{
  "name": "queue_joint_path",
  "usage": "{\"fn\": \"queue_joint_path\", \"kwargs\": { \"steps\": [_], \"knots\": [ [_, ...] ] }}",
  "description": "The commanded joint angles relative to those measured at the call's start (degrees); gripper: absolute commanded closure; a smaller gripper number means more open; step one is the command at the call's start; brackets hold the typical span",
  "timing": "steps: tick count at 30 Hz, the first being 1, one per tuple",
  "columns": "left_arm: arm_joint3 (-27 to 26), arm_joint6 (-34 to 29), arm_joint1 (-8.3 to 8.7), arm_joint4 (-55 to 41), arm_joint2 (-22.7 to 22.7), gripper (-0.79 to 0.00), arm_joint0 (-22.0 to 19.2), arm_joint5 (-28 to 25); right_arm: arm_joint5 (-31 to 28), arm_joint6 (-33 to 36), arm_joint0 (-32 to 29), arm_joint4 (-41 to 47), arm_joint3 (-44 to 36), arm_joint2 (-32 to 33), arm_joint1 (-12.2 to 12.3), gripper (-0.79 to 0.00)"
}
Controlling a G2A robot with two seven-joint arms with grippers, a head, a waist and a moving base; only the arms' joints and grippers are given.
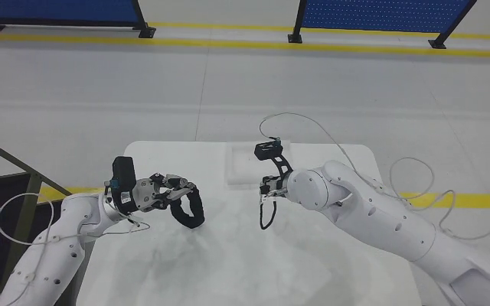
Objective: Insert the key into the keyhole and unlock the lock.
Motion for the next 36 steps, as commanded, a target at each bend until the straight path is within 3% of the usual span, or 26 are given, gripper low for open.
{"fn": "queue_joint_path", "kwargs": {
  "steps": [1,11,17,21,27,36],
  "knots": [
    [0.0,0.0,0.0,0.0,0.0,0.0,0.0,0.0,0.0,0.0,0.0,0.0,0.0,0.0,0.0,0.0],
    [0.0,0.0,0.0,0.0,0.0,0.0,0.0,0.0,0.0,0.0,0.0,0.0,0.0,0.0,0.0,0.0],
    [0.0,0.0,0.0,0.0,0.0,0.0,0.0,0.0,-1.4,-4.2,0.6,-0.5,6.6,0.9,-1.4,0.0],
    [0.0,0.0,0.0,0.0,0.0,0.0,0.0,0.0,-3.2,-6.8,4.9,1.2,13.6,-0.9,-5.2,0.0],
    [0.0,0.0,0.0,0.0,0.0,0.0,0.0,0.0,-1.2,-11.8,10.8,3.7,26.5,-5.5,-13.0,0.0],
    [0.0,0.0,0.0,0.0,0.0,0.0,0.0,0.0,-2.3,-13.8,14.5,6.7,41.8,-9.7,-22.4,0.0]
  ]
}}
